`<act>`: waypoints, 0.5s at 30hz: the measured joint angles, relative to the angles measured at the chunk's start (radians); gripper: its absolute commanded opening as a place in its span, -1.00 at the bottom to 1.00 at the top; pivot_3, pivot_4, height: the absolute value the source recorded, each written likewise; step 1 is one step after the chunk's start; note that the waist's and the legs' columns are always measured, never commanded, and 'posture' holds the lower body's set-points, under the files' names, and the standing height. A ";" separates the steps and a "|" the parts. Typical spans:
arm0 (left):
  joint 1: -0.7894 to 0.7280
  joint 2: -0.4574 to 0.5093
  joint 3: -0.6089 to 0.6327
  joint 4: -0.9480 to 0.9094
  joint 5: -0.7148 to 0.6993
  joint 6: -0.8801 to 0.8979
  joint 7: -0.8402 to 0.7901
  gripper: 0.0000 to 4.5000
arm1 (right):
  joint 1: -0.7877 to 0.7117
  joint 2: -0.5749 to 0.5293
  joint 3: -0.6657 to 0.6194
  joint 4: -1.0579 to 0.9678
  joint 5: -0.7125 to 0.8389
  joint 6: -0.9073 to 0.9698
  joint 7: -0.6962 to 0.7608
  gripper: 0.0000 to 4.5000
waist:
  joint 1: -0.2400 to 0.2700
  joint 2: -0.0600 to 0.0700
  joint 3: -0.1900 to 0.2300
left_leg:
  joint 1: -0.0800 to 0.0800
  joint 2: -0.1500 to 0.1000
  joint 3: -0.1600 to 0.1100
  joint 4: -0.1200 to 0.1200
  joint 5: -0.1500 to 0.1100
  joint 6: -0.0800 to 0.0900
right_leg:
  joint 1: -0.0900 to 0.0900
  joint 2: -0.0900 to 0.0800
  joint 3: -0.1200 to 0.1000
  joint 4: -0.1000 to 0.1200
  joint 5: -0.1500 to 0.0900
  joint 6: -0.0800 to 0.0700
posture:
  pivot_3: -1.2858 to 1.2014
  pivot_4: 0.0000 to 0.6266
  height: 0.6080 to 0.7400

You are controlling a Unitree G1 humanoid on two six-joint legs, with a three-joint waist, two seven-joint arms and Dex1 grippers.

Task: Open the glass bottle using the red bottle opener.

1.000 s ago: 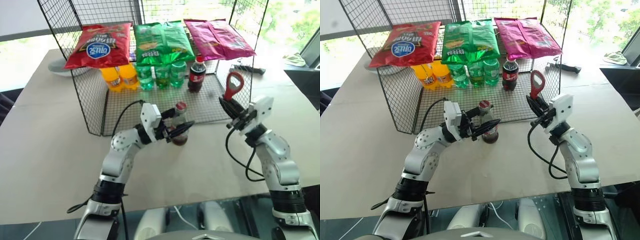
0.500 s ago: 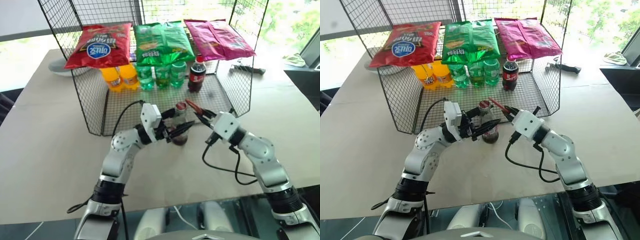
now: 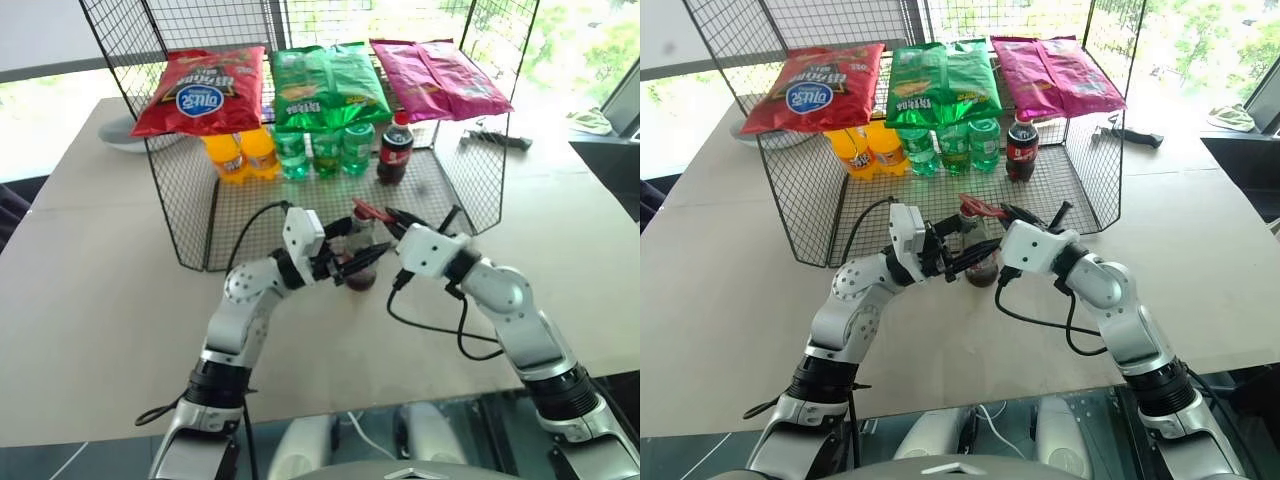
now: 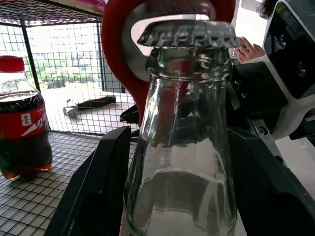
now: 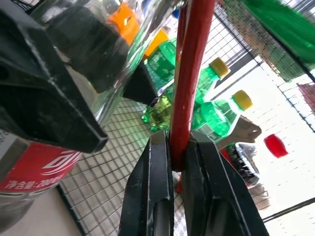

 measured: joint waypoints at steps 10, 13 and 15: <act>-0.005 0.003 -0.007 0.008 0.003 -0.005 -0.002 0.01 | 0.013 -0.073 0.001 0.050 -0.143 -0.188 -0.089 -1.00 | 0.000 0.000 -0.001 | 0.001 0.000 0.000 0.000 0.000 0.000 | 0.002 0.000 0.000 0.000 0.000 0.000 | 0.03 -0.52 1.00; -0.007 0.003 -0.007 0.014 0.001 -0.005 -0.002 0.01 | -0.023 -0.074 0.004 0.082 -0.167 -0.201 -0.099 -1.00 | 0.000 0.000 -0.001 | 0.002 0.000 0.000 0.000 0.000 0.000 | 0.002 0.000 0.000 0.000 0.000 0.000 | 0.03 -0.52 1.00; -0.007 0.002 -0.007 0.017 -0.002 -0.005 -0.001 0.01 | -0.057 -0.077 0.005 0.113 -0.187 -0.219 -0.108 -1.00 | -0.001 0.000 -0.001 | 0.002 0.000 0.000 0.000 0.000 0.000 | 0.002 0.000 0.000 0.000 0.000 0.000 | 0.03 -0.52 1.00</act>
